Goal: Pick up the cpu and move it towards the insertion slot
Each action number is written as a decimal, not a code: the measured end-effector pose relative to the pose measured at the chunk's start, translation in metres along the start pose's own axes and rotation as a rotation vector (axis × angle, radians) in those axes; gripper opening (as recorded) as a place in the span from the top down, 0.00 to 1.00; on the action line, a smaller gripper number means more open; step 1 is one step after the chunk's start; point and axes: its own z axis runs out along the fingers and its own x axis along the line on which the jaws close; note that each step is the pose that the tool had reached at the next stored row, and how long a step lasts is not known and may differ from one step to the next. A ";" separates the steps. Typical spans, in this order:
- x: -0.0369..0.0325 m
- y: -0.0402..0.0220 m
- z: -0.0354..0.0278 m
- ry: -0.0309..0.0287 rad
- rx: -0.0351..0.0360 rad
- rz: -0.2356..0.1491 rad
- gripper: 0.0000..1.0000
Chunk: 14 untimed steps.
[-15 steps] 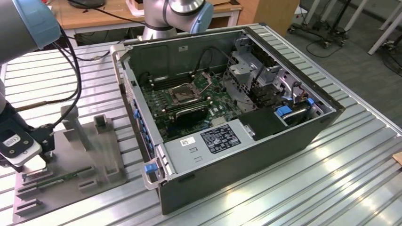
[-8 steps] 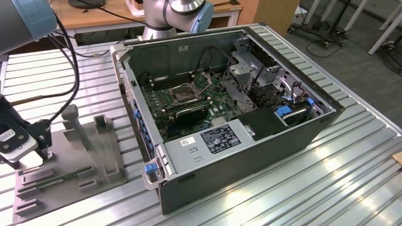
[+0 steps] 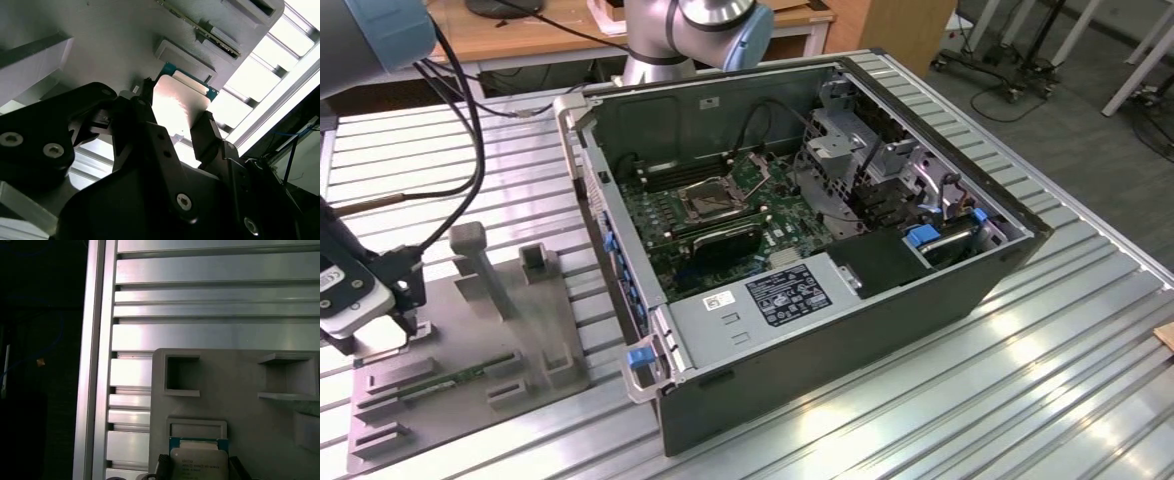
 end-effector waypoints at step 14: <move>0.0000 0.0002 -0.0055 0.0000 0.0000 0.000 0.46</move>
